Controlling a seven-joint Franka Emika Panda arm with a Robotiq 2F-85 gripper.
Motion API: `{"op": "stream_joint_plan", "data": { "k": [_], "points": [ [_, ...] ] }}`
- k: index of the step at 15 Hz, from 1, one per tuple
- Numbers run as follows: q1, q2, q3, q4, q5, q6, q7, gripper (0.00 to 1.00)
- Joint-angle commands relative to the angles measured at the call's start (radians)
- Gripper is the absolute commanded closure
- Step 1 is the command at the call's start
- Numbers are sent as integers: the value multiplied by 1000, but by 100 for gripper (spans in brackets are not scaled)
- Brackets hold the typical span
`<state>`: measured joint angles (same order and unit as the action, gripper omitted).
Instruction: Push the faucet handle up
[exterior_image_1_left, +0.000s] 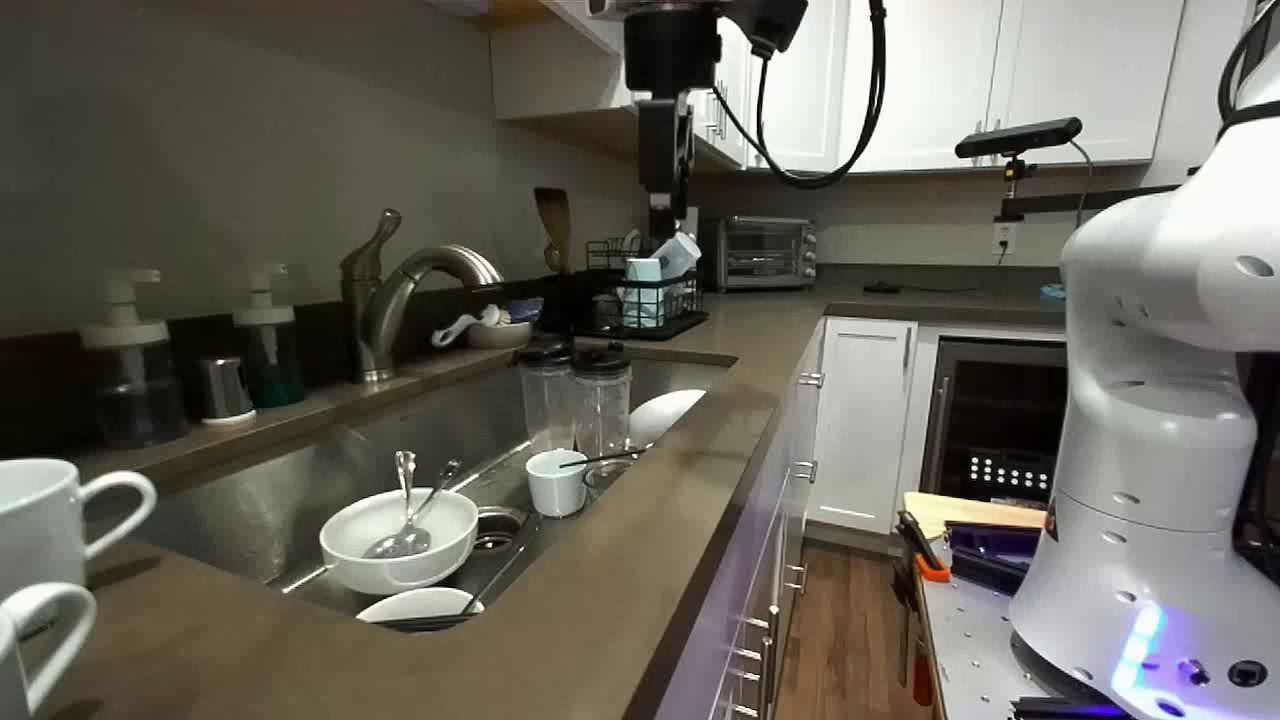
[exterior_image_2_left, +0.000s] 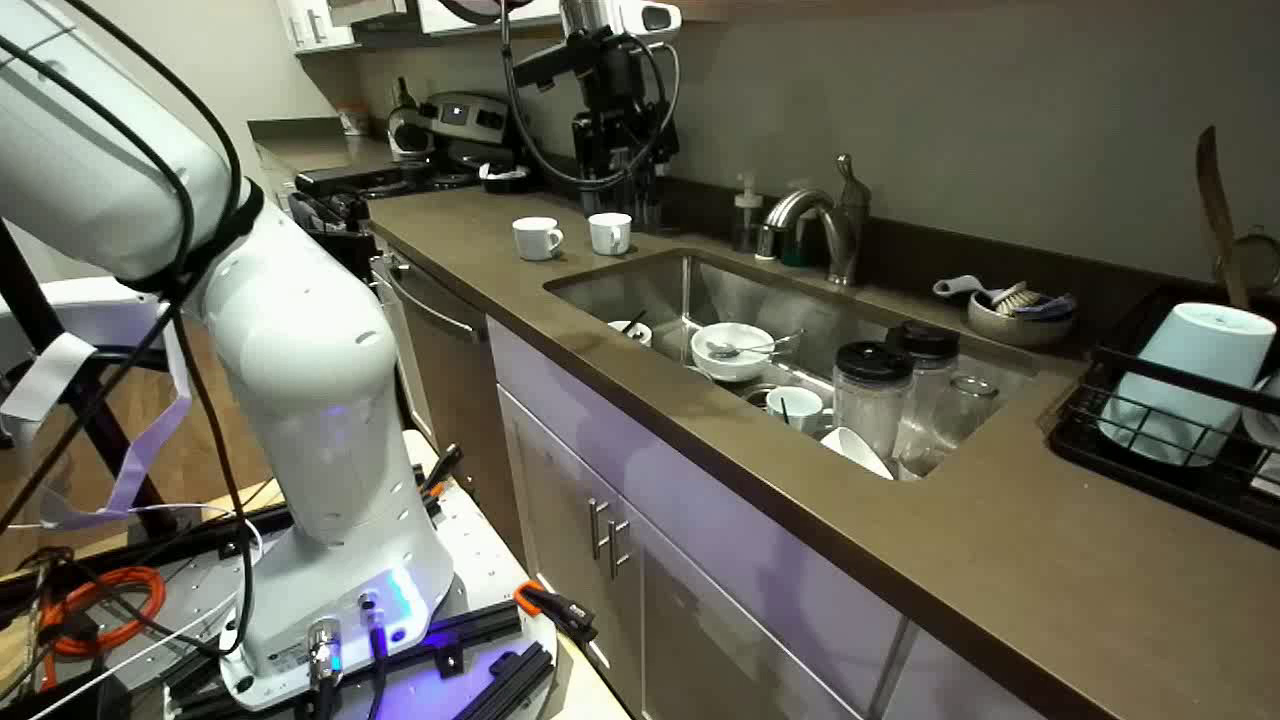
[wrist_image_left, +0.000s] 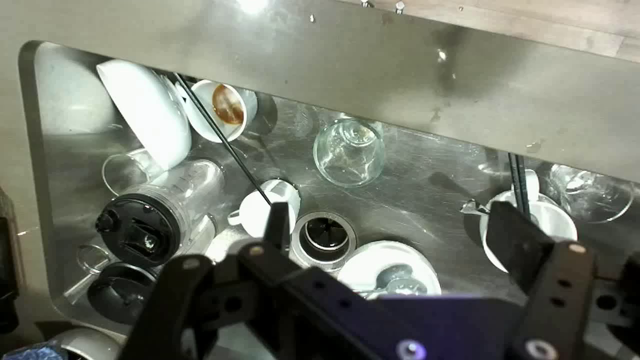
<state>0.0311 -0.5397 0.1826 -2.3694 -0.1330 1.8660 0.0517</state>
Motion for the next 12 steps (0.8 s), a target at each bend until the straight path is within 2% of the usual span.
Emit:
{"op": "stream_joint_plan", "data": {
  "k": [1, 12],
  "points": [
    [24, 3, -19, 3, -11, -5, 10, 0],
    [16, 15, -28, 12, -17, 1, 5, 0]
  ]
}}
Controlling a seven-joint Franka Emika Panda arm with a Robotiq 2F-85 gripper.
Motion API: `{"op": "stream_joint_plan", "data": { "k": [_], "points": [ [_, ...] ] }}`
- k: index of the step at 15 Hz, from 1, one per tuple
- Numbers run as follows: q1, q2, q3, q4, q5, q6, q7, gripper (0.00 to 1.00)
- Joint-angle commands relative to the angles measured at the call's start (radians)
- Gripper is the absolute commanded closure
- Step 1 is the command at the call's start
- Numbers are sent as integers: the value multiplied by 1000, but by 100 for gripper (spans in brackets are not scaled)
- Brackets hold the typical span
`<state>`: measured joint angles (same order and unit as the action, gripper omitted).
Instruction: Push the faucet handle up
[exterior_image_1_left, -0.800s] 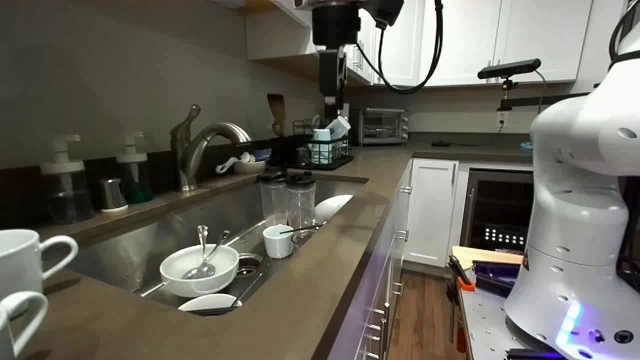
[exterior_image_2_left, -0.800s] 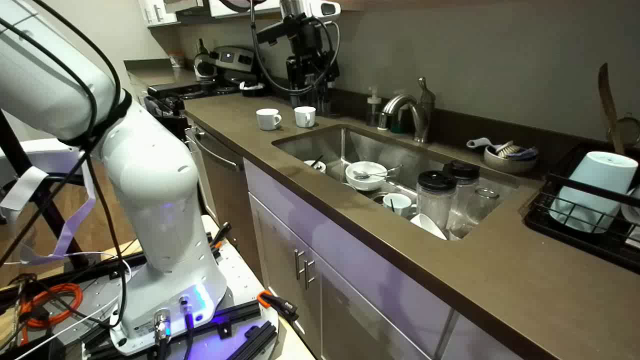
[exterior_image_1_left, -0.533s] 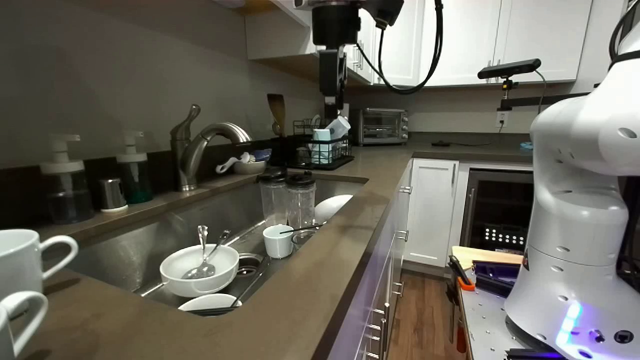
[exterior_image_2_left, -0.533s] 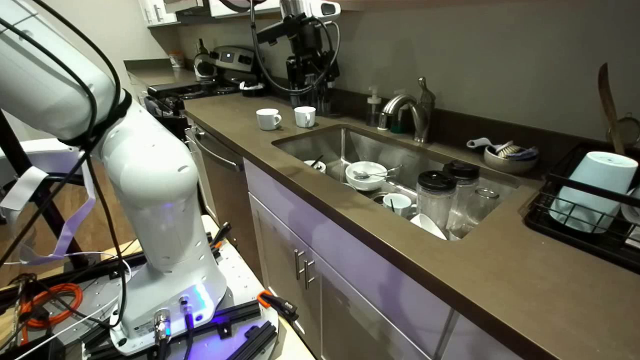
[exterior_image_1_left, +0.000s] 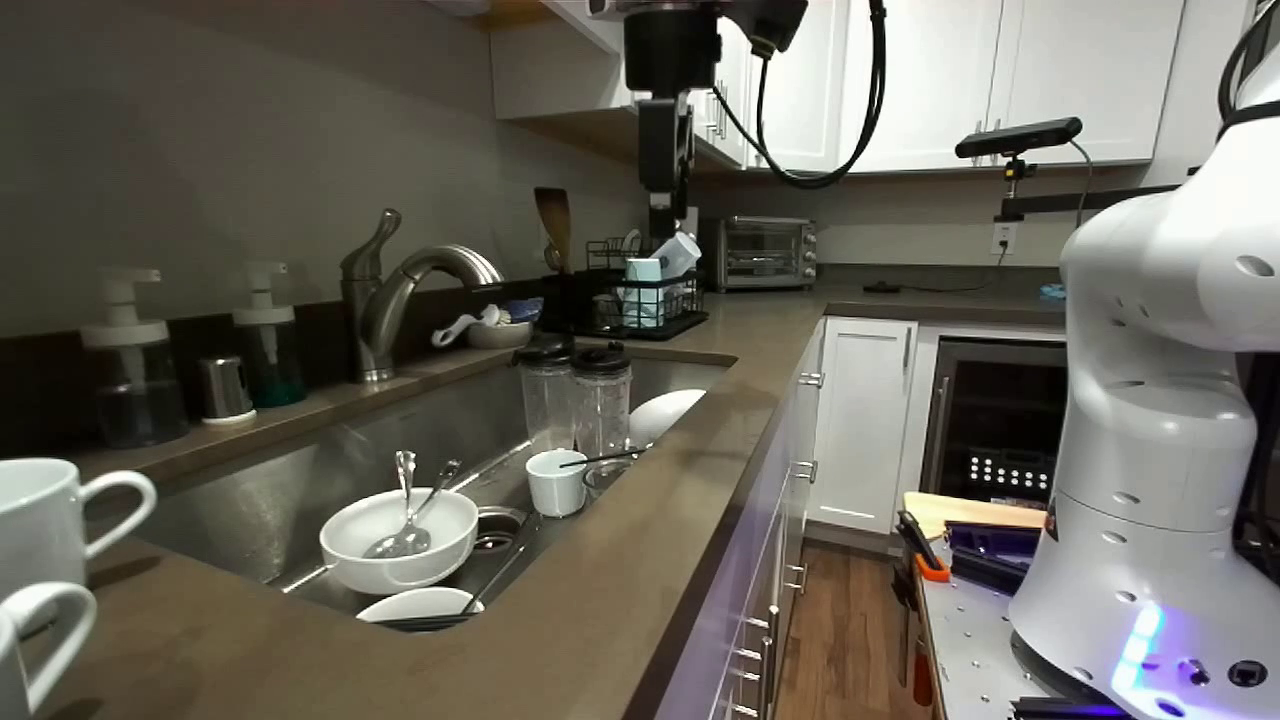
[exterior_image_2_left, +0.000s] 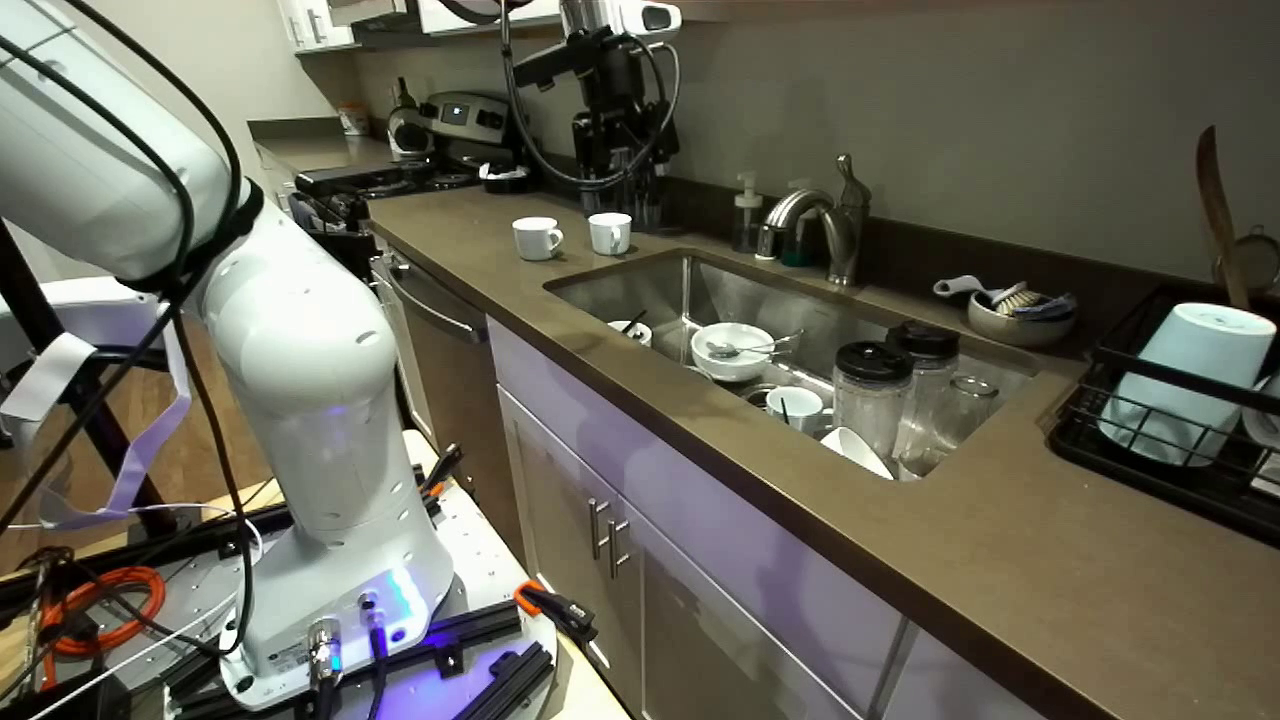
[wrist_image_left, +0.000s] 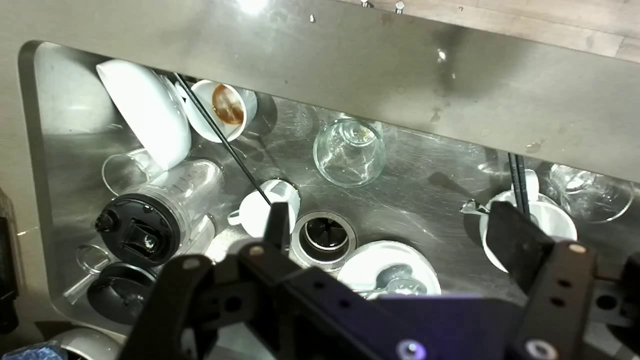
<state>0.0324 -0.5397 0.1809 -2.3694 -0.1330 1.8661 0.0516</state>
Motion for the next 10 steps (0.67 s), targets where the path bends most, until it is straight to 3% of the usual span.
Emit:
{"op": "stream_joint_plan", "data": {
  "k": [1, 6, 10],
  "points": [
    [1, 23, -26, 16, -42, 18, 17, 0],
    [-30, 61, -49, 22, -172, 149, 25, 0],
    [-49, 111, -77, 24, -274, 395, 3, 0]
  ]
}}
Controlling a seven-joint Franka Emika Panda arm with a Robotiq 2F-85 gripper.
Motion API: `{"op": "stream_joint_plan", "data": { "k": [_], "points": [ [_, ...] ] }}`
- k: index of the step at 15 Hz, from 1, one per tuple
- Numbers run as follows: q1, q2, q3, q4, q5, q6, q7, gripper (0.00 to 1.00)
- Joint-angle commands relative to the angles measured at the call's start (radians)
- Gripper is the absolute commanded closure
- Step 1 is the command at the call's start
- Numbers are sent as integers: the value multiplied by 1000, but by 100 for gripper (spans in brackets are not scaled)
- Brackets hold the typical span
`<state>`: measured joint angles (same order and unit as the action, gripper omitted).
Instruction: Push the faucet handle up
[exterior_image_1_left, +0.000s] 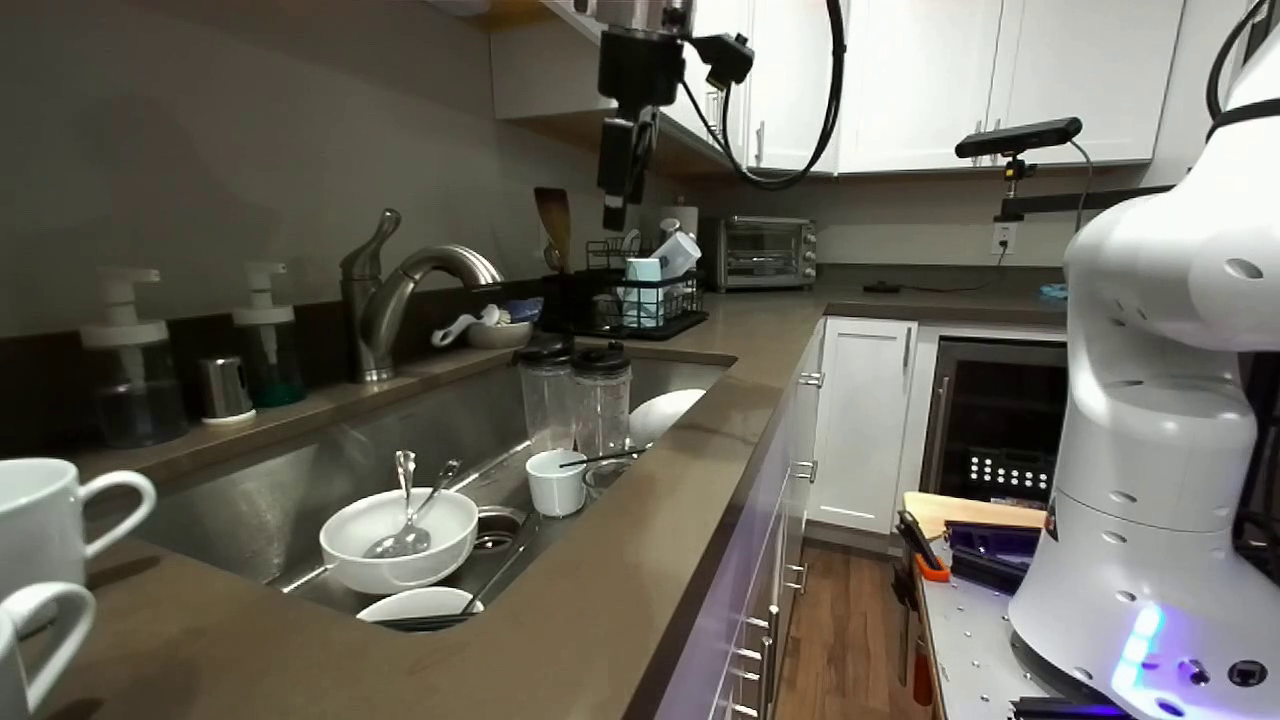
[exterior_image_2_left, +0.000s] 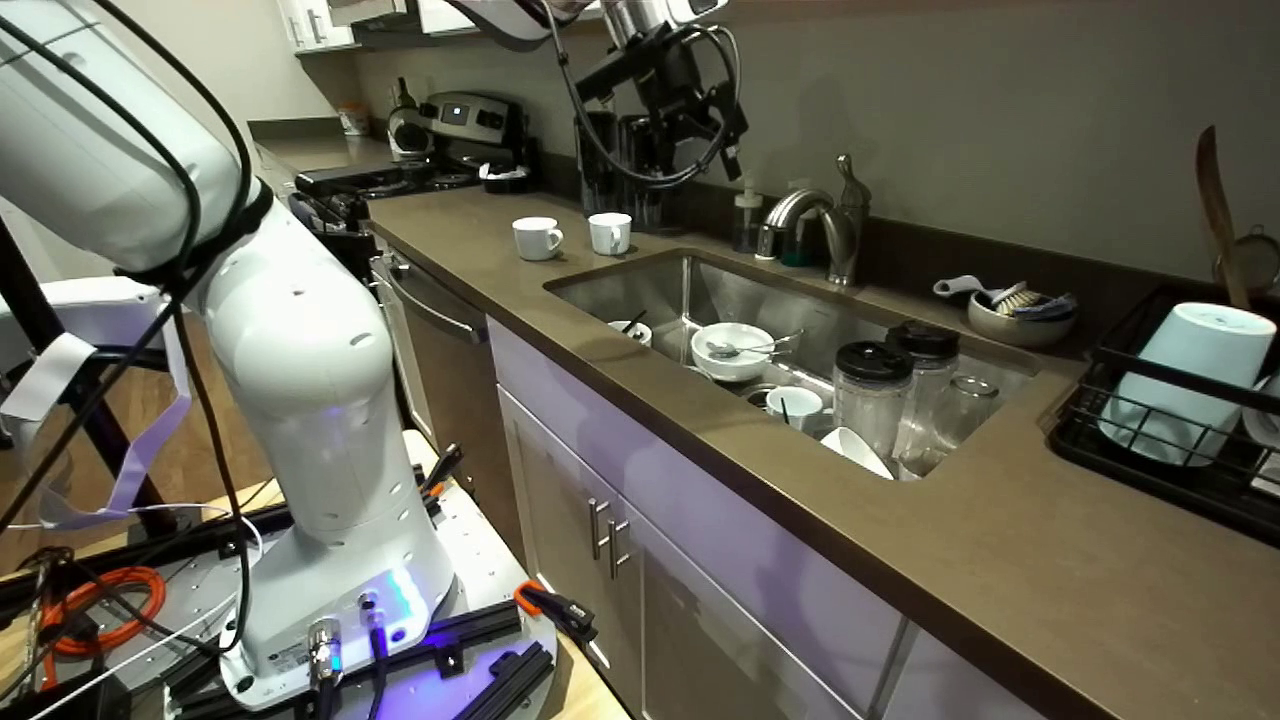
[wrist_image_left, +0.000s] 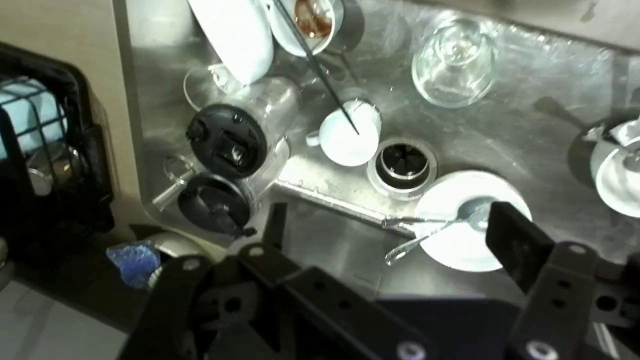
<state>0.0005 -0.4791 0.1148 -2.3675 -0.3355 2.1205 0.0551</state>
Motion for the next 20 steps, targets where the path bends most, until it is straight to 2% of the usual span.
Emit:
{"op": "stream_joint_plan", "data": {
  "k": [1, 4, 7, 9, 12, 14, 16, 20],
  "points": [
    [-27, 69, -18, 25, -103, 212, -6, 0],
    [-62, 128, -42, 45, -156, 403, 1, 0],
    [-89, 196, -81, 82, -140, 583, -19, 0],
    [-81, 261, -116, 125, -91, 681, -69, 0],
    [-45, 360, -156, 201, 17, 755, -149, 0],
    [1, 422, -179, 260, 147, 735, -237, 0],
    [13, 473, -172, 327, 234, 671, -312, 0],
    [-8, 551, -152, 435, 237, 585, -336, 0]
  ]
}}
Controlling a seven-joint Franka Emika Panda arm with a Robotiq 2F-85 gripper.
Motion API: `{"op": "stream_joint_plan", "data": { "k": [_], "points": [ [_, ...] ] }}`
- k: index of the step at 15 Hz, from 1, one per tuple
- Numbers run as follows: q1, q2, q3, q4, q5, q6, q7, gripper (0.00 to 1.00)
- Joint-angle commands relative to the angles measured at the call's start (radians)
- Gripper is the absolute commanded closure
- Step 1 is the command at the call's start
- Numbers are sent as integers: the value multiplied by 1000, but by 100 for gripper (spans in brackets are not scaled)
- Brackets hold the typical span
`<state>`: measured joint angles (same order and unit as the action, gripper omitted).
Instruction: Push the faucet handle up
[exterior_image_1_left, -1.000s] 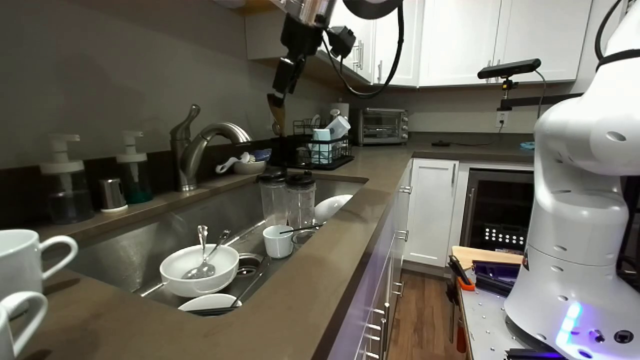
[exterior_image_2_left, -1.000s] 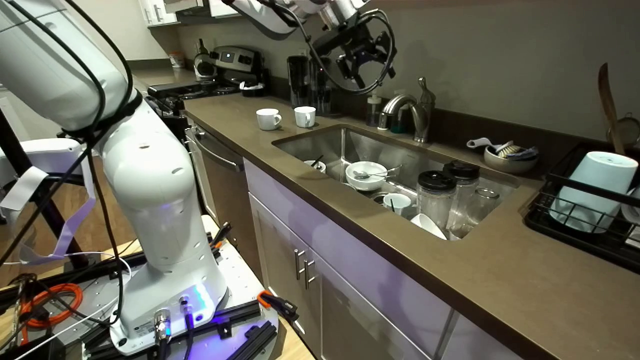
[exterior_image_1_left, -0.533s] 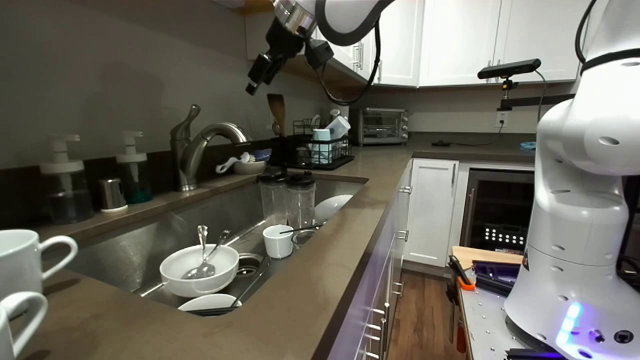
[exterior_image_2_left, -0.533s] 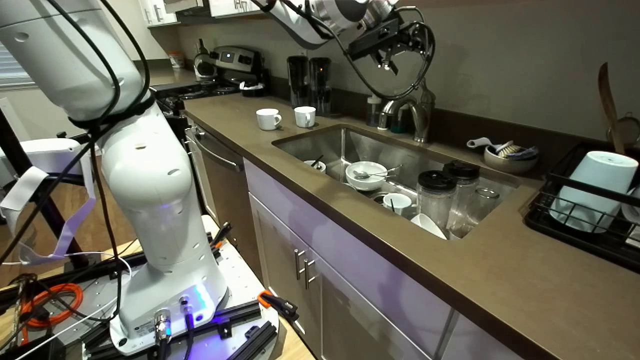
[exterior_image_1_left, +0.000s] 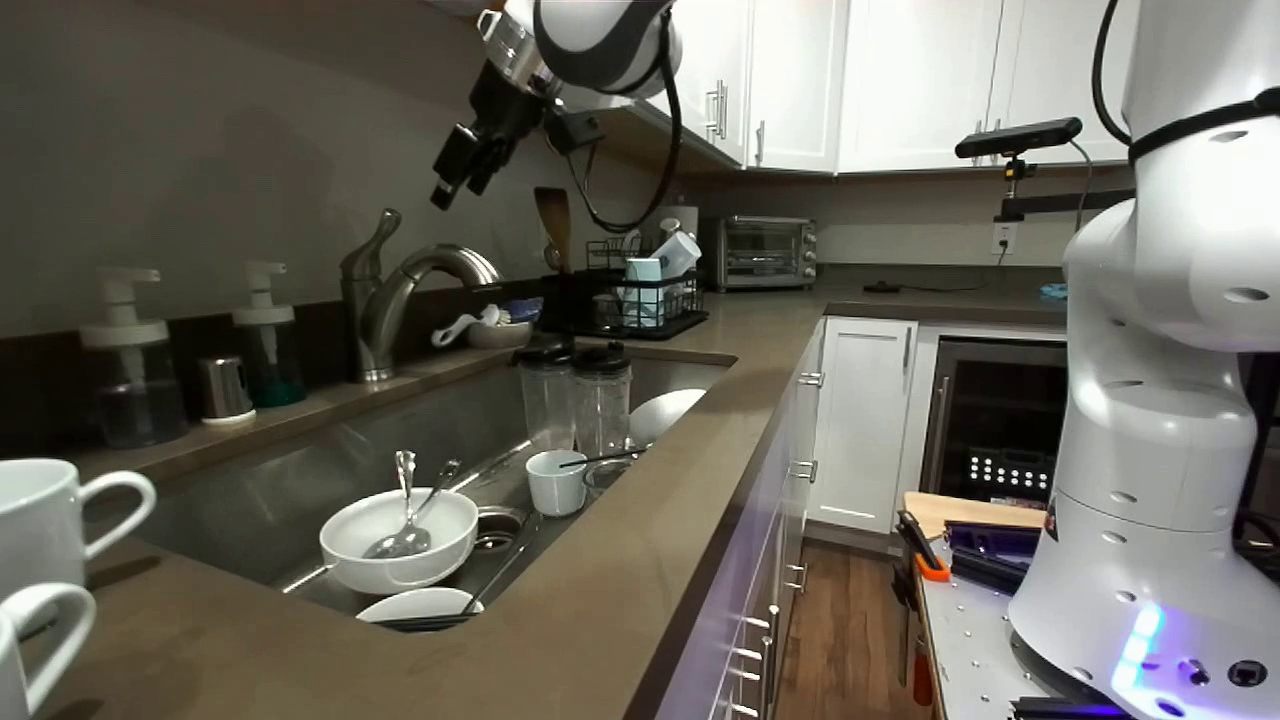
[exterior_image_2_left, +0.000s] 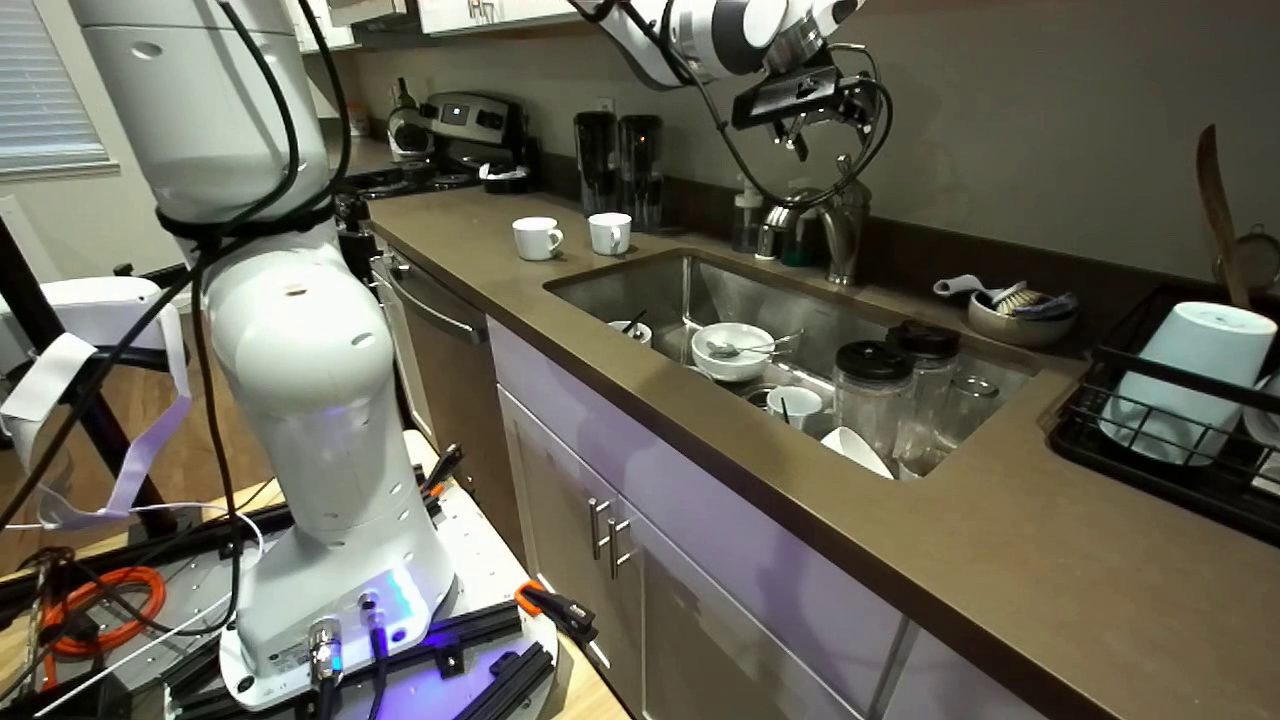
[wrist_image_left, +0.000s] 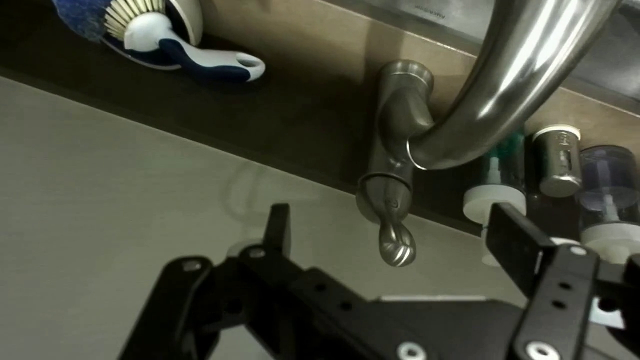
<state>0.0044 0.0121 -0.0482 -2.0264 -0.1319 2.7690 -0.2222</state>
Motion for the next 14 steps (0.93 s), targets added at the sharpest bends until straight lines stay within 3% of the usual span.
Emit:
{"op": "stream_joint_plan", "data": {
  "k": [1, 3, 8, 12, 13, 14],
  "points": [
    [-15, 72, 12, 114, 40, -78, -69, 10],
    [-20, 97, 18, 148, 50, -95, -85, 33],
    [-32, 144, 40, 206, 113, -103, -141, 67],
    [-49, 186, 62, 248, 165, -105, -187, 64],
    [-53, 194, 67, 257, 174, -107, -194, 77],
    [-58, 206, 74, 269, 185, -107, -207, 73]
  ]
}}
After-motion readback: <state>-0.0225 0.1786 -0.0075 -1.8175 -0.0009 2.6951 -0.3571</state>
